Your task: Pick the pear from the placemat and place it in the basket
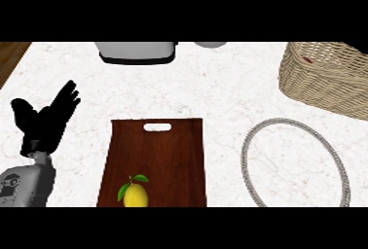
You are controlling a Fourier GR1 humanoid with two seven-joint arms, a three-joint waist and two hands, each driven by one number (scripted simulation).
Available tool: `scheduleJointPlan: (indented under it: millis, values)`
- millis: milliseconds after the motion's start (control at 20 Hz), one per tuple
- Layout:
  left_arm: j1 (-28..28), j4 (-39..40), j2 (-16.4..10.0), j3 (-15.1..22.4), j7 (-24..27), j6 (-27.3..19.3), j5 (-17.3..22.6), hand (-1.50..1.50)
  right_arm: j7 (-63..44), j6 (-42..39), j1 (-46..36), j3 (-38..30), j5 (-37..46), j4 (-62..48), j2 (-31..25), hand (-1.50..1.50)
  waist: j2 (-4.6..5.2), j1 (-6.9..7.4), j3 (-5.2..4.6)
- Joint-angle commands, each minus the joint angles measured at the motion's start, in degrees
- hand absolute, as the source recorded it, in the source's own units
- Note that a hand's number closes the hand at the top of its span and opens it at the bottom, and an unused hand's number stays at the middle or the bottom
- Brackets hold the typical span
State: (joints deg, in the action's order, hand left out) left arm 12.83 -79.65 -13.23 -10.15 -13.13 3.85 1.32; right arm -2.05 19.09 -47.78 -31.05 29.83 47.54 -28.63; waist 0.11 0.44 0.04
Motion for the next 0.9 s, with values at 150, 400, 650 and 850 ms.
scheduleJointPlan:
  millis: [150,400,650,850]
  values:
    - [0.3,0.3,-0.4,-0.4,-0.2,0.0,0.0,0.00,-0.6,-1.7,1.8,-11.4,-12.1,0.9,-5.0,-1.50,-0.13,-1.01,0.01]
    - [-3.2,-2.7,0.1,-0.1,0.4,0.3,0.0,0.00,1.1,-14.3,9.9,-16.7,-19.5,0.7,-13.9,-1.50,-0.34,-1.19,-0.01]
    - [-2.5,-4.5,-0.3,-0.6,-2.4,0.3,1.0,0.00,3.4,-28.4,18.3,-19.9,-23.5,-4.6,-22.9,-1.50,-0.20,-0.86,0.05]
    - [-1.7,-4.0,-0.5,-1.0,-2.1,1.2,1.8,0.00,10.3,-33.8,23.3,-21.3,-25.9,-10.2,-25.1,-1.50,-0.04,-0.47,0.04]
